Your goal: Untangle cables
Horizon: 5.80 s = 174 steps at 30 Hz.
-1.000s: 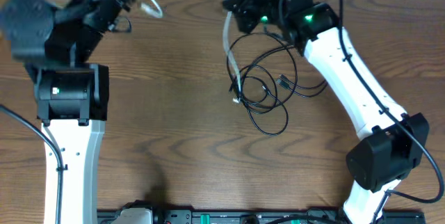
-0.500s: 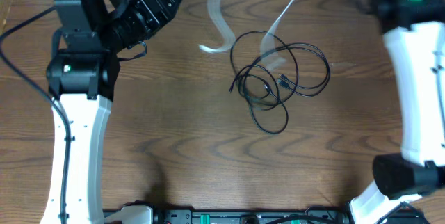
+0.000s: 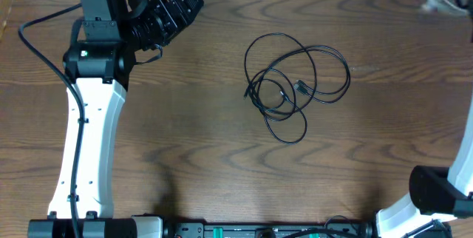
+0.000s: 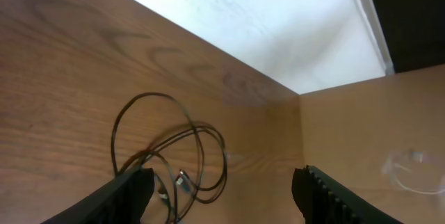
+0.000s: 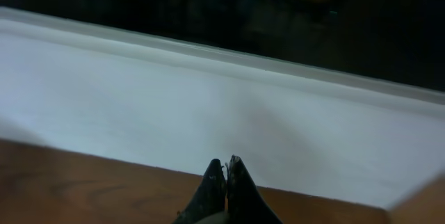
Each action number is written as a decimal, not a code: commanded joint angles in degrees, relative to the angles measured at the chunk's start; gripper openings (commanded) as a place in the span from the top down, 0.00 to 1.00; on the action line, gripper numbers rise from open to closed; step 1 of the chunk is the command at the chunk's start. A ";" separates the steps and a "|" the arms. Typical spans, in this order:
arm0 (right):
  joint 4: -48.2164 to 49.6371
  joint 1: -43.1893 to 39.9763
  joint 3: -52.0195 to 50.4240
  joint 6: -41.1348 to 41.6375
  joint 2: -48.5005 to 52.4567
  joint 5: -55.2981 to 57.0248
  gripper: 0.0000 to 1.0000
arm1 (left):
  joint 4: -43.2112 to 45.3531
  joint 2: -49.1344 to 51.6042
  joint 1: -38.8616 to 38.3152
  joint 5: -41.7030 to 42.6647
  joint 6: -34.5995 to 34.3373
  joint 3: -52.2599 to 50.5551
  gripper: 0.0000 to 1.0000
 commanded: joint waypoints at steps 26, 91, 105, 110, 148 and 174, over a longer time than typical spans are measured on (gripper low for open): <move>36.17 -24.11 0.85 17.25 34.05 3.54 0.99 | -1.57 0.28 0.07 -3.98 2.54 0.09 0.30; -15.65 -22.56 0.96 3.58 29.44 -26.53 0.05 | -6.99 0.28 -9.11 -13.77 17.09 0.09 0.30; -26.75 -13.07 0.90 2.16 29.44 -26.23 0.01 | -11.72 6.67 -16.68 -15.78 17.14 -0.28 0.30; -28.44 -11.76 0.74 2.14 29.44 -26.08 0.01 | -11.58 9.25 -18.45 -15.80 17.16 -0.28 0.30; -29.81 -6.49 -1.55 2.12 29.46 -19.12 0.01 | -9.86 30.82 -25.44 -16.24 17.11 -0.31 0.41; -30.84 -5.77 -1.57 2.12 29.46 -19.12 0.01 | 3.45 38.73 -25.44 -32.94 8.85 -0.33 0.64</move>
